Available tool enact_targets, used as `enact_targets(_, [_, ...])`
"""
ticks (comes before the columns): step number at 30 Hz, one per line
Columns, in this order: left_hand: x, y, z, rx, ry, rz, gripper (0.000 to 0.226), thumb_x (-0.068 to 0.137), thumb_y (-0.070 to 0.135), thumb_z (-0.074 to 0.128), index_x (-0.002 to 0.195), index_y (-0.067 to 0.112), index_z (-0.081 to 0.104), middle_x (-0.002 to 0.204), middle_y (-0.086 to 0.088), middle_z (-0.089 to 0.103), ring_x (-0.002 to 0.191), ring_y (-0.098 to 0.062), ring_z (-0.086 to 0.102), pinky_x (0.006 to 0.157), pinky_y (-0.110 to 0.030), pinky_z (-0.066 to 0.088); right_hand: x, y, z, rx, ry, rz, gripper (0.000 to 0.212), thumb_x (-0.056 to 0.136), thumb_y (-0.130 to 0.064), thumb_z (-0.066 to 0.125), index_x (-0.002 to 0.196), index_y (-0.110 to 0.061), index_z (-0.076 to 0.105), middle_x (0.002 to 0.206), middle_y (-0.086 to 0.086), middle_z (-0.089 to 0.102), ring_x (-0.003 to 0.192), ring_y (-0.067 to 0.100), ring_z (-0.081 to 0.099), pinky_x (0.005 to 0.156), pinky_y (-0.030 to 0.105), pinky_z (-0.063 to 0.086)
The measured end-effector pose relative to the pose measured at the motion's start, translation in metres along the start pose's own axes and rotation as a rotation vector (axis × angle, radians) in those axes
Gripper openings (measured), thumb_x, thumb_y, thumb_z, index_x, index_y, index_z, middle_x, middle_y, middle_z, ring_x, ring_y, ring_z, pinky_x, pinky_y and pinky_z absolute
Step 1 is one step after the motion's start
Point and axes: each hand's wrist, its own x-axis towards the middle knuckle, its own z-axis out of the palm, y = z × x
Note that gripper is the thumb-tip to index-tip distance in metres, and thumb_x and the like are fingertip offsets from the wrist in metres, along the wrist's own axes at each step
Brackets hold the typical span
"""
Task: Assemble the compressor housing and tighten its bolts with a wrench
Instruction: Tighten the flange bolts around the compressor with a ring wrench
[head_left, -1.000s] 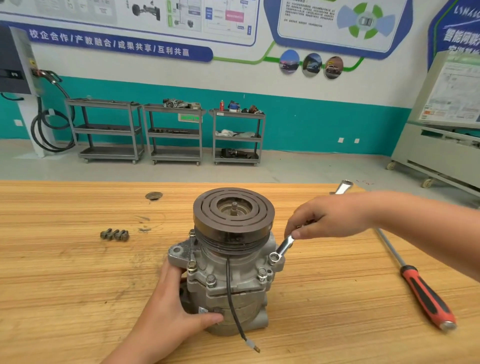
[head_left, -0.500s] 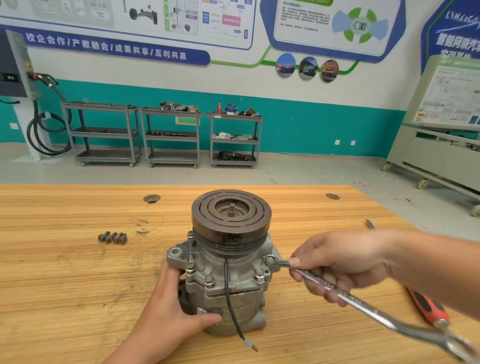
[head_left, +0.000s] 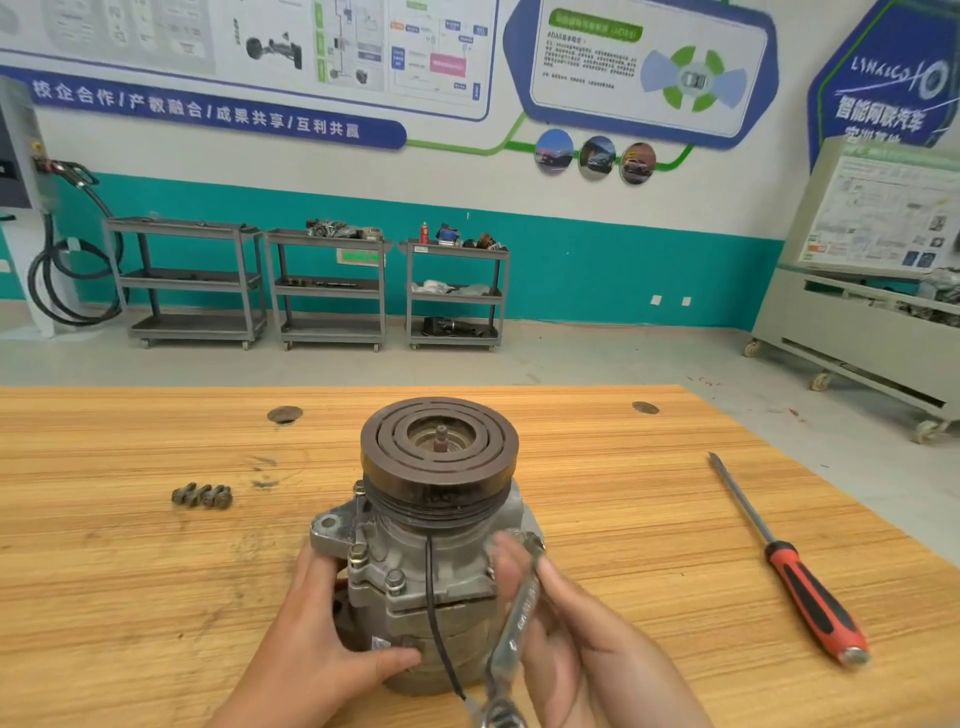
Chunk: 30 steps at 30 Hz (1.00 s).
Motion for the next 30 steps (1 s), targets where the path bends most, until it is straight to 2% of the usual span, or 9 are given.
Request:
enact_targets(2, [0.001, 0.0, 0.0, 0.004, -0.012, -0.013, 0.107, 0.032, 0.056, 0.091, 0.112, 0.06, 0.02, 0.119, 0.045, 0.018, 0.098, 0.039, 0.022, 0.08, -0.005, 0.034, -0.004, -0.002, -0.01, 0.021, -0.017, -0.02, 0.087, 0.013, 0.015, 0.088, 0.097, 0.012, 0.068, 0.07, 0.028, 0.063, 0.05, 0.036, 0.064, 0.039, 0.042, 0.053])
enact_targets(4, [0.002, 0.0, 0.001, -0.003, -0.015, -0.009, 0.108, 0.041, 0.043, 0.094, 0.112, 0.061, 0.015, 0.119, 0.045, 0.015, 0.094, 0.043, 0.018, 0.078, 0.0, 0.033, -0.008, -0.007, -0.02, -0.082, 0.005, -0.016, 0.085, 0.004, 0.006, 0.091, 0.088, 0.001, 0.075, 0.054, 0.017, 0.055, 0.039, 0.028, 0.055, 0.037, 0.04, 0.05])
enact_targets(6, [0.002, 0.001, 0.0, -0.007, -0.017, 0.004, 0.108, 0.043, 0.041, 0.094, 0.113, 0.06, 0.015, 0.119, 0.045, 0.015, 0.094, 0.045, 0.017, 0.076, 0.002, 0.033, -0.011, -0.019, -0.029, -0.284, 0.045, -0.016, 0.07, 0.018, -0.011, 0.097, 0.085, -0.006, 0.077, 0.051, 0.009, 0.049, 0.038, 0.018, 0.047, 0.036, 0.031, 0.044])
enact_targets(8, [0.001, 0.002, 0.001, -0.013, -0.024, 0.005, 0.105, 0.04, 0.044, 0.09, 0.114, 0.06, 0.016, 0.119, 0.045, 0.017, 0.096, 0.044, 0.018, 0.077, 0.003, 0.033, -0.011, -0.039, -0.036, -0.573, 0.169, -0.064, 0.04, 0.055, -0.024, 0.083, 0.09, -0.005, 0.076, 0.053, 0.004, 0.047, 0.04, 0.011, 0.039, 0.036, 0.02, 0.035])
enact_targets(11, [0.002, 0.002, 0.001, -0.014, -0.019, -0.006, 0.106, 0.041, 0.04, 0.092, 0.112, 0.06, 0.016, 0.119, 0.045, 0.016, 0.094, 0.044, 0.019, 0.076, 0.003, 0.033, -0.003, -0.078, -0.039, -1.398, 0.189, -0.286, 0.017, 0.085, -0.021, 0.06, 0.088, -0.017, 0.076, 0.056, -0.008, 0.047, 0.047, 0.003, 0.039, 0.044, 0.015, 0.032])
enact_targets(13, [0.003, 0.001, 0.002, -0.015, -0.02, -0.016, 0.106, 0.039, 0.042, 0.092, 0.112, 0.059, 0.017, 0.12, 0.04, 0.02, 0.093, 0.043, 0.022, 0.074, 0.002, 0.035, 0.007, -0.103, -0.036, -1.979, 0.061, -0.467, 0.02, 0.092, -0.031, 0.051, 0.094, -0.03, 0.071, 0.064, -0.012, 0.051, 0.061, 0.003, 0.046, 0.058, 0.016, 0.036])
enact_targets(17, [0.003, -0.001, 0.001, -0.023, -0.027, -0.064, 0.107, 0.038, 0.043, 0.092, 0.113, 0.056, 0.017, 0.123, 0.027, 0.024, 0.095, 0.025, 0.034, 0.075, -0.003, 0.033, 0.03, -0.13, -0.017, -2.483, -0.246, -0.4, 0.048, 0.087, -0.055, 0.026, 0.118, -0.036, 0.058, 0.086, -0.024, 0.048, 0.082, -0.006, 0.046, 0.075, 0.019, 0.031])
enact_targets(23, [0.002, -0.002, 0.0, -0.014, -0.027, -0.013, 0.107, 0.041, 0.039, 0.093, 0.112, 0.059, 0.016, 0.119, 0.043, 0.017, 0.094, 0.042, 0.021, 0.077, -0.002, 0.035, 0.06, -0.13, 0.006, -2.733, -0.453, -0.248, 0.045, 0.092, -0.056, 0.024, 0.124, -0.04, 0.051, 0.103, -0.019, 0.049, 0.097, 0.001, 0.045, 0.096, 0.024, 0.023])
enact_targets(30, [-0.001, -0.003, 0.001, 0.025, -0.022, -0.004, 0.101, 0.043, 0.04, 0.093, 0.111, 0.059, 0.021, 0.122, 0.042, 0.022, 0.102, 0.034, 0.026, 0.079, 0.002, 0.033, 0.074, -0.136, 0.028, -2.72, -0.558, -0.133, 0.032, 0.096, -0.044, 0.041, 0.121, -0.033, 0.058, 0.089, -0.023, 0.043, 0.085, -0.01, 0.04, 0.081, 0.02, 0.033])
